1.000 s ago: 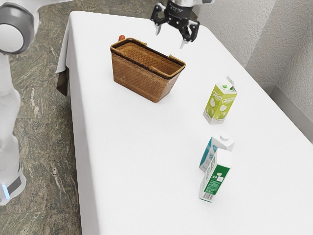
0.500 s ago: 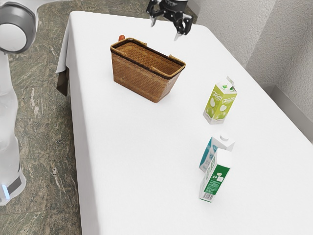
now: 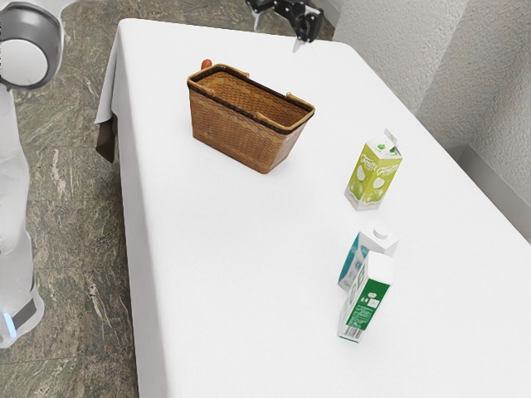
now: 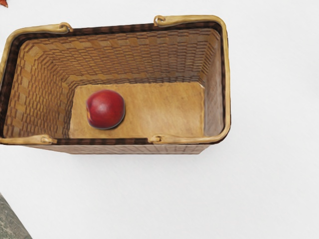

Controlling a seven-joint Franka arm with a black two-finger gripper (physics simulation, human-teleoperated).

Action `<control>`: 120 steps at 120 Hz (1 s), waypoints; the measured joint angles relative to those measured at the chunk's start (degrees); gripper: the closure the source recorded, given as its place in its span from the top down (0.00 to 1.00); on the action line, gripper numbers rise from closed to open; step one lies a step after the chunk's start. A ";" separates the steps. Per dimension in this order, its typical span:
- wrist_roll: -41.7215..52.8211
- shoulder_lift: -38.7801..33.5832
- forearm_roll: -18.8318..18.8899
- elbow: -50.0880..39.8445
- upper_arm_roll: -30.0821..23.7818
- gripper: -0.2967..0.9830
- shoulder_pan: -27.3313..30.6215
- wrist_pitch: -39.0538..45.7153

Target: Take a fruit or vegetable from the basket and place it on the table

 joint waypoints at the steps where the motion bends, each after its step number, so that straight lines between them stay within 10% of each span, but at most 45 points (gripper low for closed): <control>1: 0.18 -0.02 -0.07 0.02 0.00 0.77 0.27 0.08; 73: 11.81 1.81 -6.03 -9.17 1.23 0.77 15.35 8.56; 120: 15.52 6.94 -8.34 -11.03 2.98 0.77 12.48 13.48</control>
